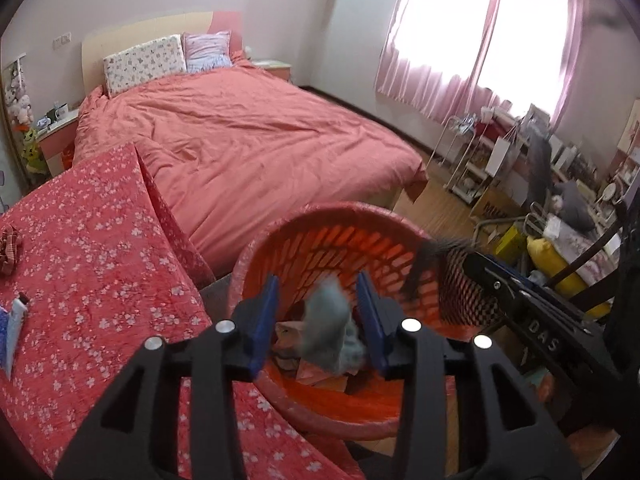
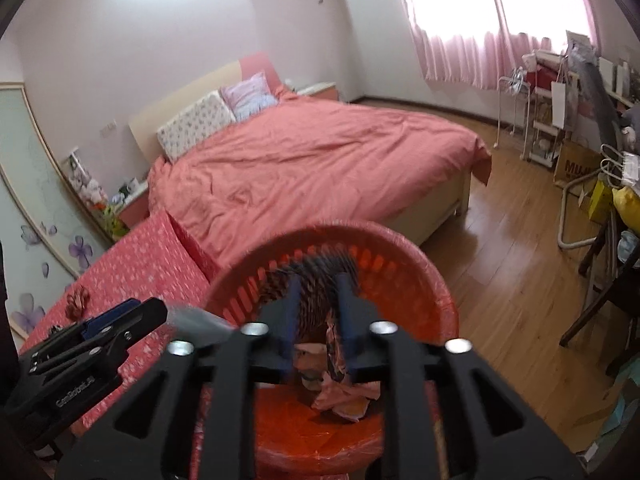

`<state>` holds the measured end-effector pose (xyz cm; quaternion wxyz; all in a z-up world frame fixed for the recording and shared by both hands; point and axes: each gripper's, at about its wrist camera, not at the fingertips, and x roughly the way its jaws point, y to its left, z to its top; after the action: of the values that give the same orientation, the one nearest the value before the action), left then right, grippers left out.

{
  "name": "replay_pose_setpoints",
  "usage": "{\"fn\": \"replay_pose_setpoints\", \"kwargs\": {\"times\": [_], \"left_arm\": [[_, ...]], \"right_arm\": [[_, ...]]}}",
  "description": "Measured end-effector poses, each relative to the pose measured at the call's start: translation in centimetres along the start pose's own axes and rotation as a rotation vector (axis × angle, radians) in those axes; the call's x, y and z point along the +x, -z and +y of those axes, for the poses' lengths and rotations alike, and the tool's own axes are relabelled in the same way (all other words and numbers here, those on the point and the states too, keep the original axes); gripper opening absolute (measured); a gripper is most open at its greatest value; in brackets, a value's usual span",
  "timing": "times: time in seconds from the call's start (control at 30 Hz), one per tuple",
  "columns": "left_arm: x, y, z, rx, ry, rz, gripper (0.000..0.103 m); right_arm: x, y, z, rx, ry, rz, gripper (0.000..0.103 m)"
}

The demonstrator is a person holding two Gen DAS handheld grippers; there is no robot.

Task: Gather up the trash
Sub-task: 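Carry sock and mesh pad over the orange basket and open both tools, then grasp the black floral scrunchie with the left tool and lift it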

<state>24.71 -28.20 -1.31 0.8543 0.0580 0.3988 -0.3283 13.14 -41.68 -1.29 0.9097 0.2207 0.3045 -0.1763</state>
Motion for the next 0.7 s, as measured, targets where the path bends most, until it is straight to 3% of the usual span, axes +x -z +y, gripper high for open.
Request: {"fn": "replay_pose_setpoints", "kwargs": {"times": [0.1, 0.23, 0.43, 0.7], "left_arm": [[0.9, 0.3, 1.0, -0.008, -0.022, 0.016, 0.041], [0.4, 1.1, 3.4, -0.024, -0.068, 0.013, 0.045], [-2.8, 2.6, 7.9, -0.037, -0.168, -0.026, 0.052], [-7.9, 5.5, 16.5, -0.135, -0.331, -0.067, 0.065]], "right_arm": [[0.4, 0.5, -0.2, 0.004, 0.001, 0.019, 0.038], [0.5, 0.5, -0.1, 0.002, 0.009, 0.023, 0.039], [0.3, 0.3, 1.7, -0.036, 0.009, 0.014, 0.039], [-0.1, 1.6, 7.5, -0.139, -0.034, 0.02, 0.043]]}}
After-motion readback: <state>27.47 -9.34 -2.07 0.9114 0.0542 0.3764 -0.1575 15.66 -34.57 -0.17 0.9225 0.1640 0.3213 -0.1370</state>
